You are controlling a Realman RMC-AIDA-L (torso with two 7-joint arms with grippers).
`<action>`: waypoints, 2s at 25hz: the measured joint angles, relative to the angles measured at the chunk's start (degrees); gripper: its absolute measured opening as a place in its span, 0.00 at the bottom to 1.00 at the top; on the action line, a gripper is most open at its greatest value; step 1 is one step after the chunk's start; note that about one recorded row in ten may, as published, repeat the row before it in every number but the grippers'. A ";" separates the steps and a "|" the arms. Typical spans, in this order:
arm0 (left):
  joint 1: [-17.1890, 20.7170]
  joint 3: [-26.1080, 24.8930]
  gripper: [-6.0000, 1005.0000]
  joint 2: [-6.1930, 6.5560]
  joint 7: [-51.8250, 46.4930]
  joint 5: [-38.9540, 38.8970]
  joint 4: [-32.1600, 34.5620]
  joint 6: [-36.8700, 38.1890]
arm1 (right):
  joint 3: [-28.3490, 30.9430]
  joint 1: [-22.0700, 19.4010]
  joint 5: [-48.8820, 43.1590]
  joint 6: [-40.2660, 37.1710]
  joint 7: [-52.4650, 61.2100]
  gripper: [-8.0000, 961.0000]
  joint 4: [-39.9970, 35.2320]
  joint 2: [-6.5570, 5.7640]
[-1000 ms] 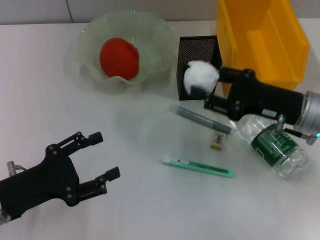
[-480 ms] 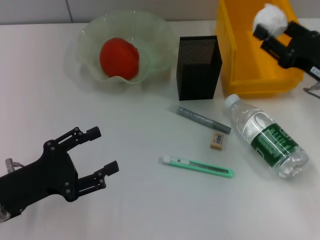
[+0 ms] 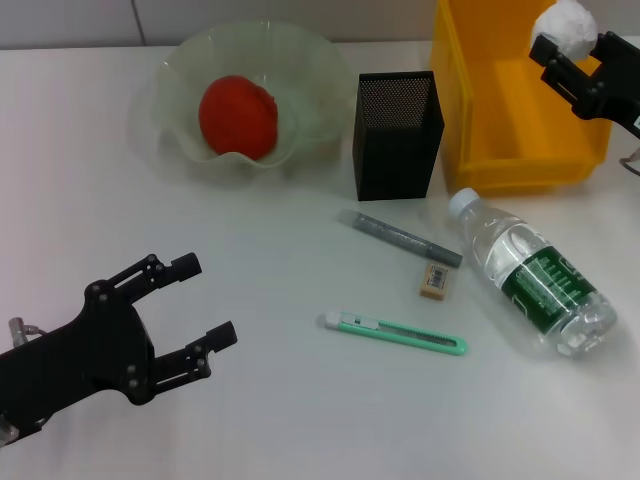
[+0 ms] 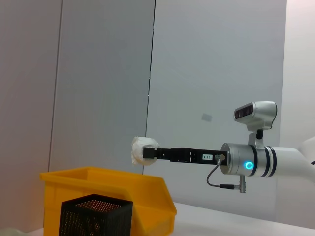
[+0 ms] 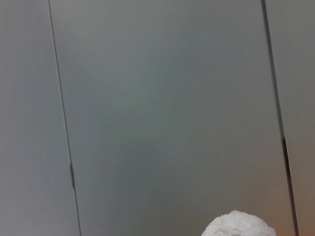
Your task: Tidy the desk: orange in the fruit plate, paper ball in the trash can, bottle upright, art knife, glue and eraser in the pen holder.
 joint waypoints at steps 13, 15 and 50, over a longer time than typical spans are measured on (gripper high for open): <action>0.25 -0.15 0.81 0.28 -1.28 0.00 -0.02 0.97 | -0.43 0.13 0.08 0.89 -0.59 0.63 -1.18 0.06; 0.27 -0.17 0.81 0.31 -1.42 0.01 -0.02 1.05 | -0.21 0.17 0.08 0.92 -0.60 0.63 -1.20 0.08; 0.53 -0.18 0.81 0.53 -1.49 0.26 -0.03 2.19 | -1.07 -2.87 -0.87 -11.53 9.37 0.85 -5.16 -0.98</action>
